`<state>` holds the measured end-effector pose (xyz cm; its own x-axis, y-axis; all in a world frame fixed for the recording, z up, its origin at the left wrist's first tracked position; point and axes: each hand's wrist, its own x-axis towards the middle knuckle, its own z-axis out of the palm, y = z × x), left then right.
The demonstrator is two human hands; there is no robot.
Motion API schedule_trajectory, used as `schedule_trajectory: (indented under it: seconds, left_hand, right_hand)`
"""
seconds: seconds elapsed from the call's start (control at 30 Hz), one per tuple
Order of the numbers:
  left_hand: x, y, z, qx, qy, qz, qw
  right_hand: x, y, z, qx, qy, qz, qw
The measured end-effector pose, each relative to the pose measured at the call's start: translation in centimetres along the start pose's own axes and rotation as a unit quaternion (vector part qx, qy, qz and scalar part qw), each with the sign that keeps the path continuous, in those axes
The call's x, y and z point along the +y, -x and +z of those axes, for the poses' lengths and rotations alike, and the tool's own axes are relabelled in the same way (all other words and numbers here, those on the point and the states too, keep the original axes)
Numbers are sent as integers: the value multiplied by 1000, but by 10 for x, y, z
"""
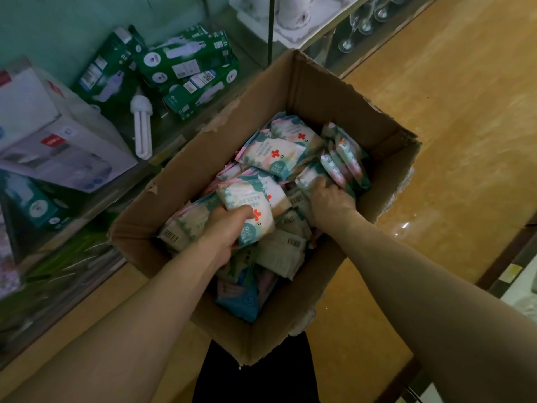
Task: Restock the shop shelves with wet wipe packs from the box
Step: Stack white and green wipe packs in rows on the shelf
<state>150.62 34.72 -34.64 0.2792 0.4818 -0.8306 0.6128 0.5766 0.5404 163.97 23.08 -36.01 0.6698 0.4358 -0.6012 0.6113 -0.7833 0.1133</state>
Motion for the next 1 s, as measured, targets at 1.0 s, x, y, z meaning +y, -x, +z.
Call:
schedule_trajectory:
  seconds: [1.0]
  left_hand:
    - [112, 235, 57, -338, -47, 134, 931]
  right_hand:
    - [79, 271, -185, 205, -277, 14, 939]
